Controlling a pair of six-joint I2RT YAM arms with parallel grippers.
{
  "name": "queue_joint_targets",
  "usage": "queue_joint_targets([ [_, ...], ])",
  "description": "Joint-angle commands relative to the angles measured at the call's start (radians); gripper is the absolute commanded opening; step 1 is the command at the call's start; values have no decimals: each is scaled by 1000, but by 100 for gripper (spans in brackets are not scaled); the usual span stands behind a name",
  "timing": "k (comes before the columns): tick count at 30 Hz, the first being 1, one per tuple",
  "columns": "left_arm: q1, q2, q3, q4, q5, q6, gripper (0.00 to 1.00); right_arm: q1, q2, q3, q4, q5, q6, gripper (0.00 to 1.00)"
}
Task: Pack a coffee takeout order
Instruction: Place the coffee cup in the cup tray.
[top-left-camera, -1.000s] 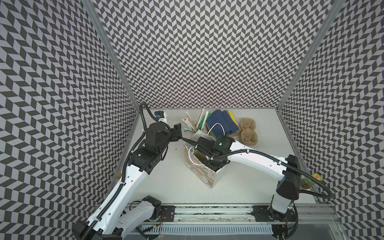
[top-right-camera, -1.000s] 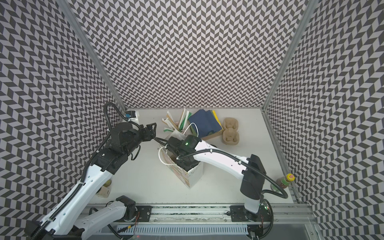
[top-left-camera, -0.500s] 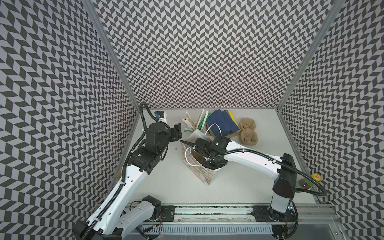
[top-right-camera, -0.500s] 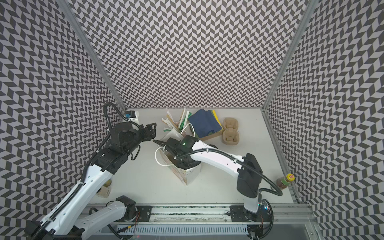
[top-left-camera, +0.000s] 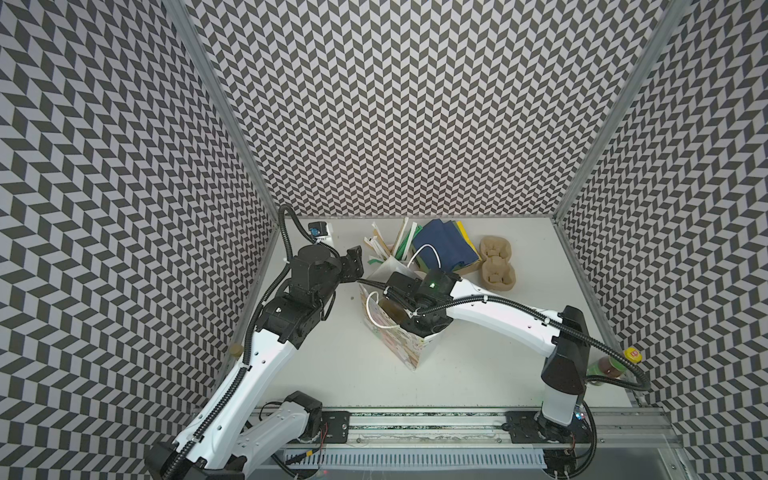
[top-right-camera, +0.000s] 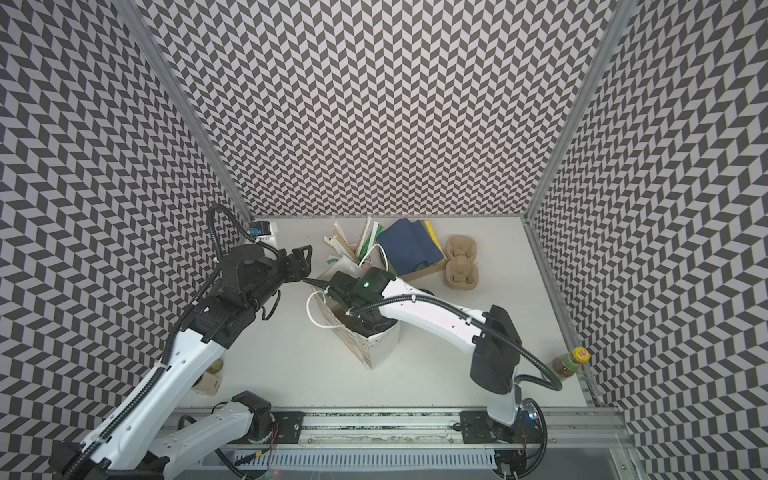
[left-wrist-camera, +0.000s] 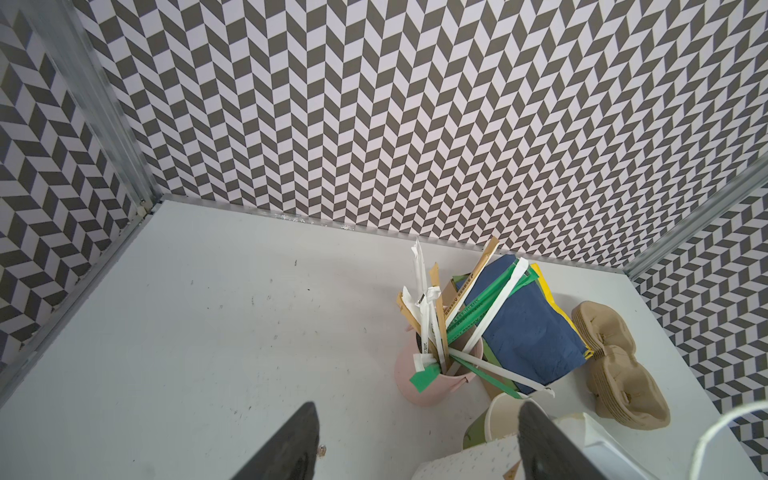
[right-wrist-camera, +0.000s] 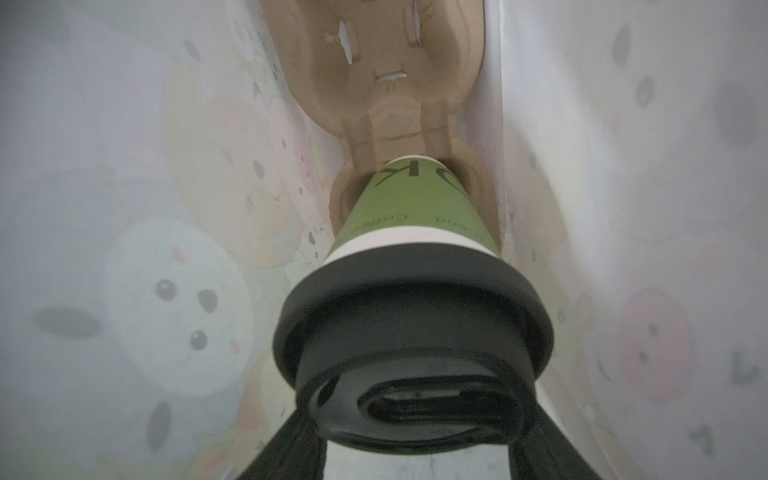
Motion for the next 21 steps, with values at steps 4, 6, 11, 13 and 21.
queue_joint_targets([
  [4, 4, -2, -10, 15, 3, -5, 76, 4, -6, 45, 32, 3, -12, 65],
  [6, 4, -1, -8, 15, 3, -5, 76, 4, -9, 53, 32, 6, -13, 73],
  [11, 4, -1, -10, 15, 1, -5, 76, 3, -21, 70, 31, 12, -16, 91],
  [13, 4, -1, -10, 15, 2, -5, 76, 4, -26, 74, 31, 14, -17, 95],
  [21, 4, 1, -10, 13, 1, -5, 76, 5, -44, 89, 32, 12, -18, 99],
])
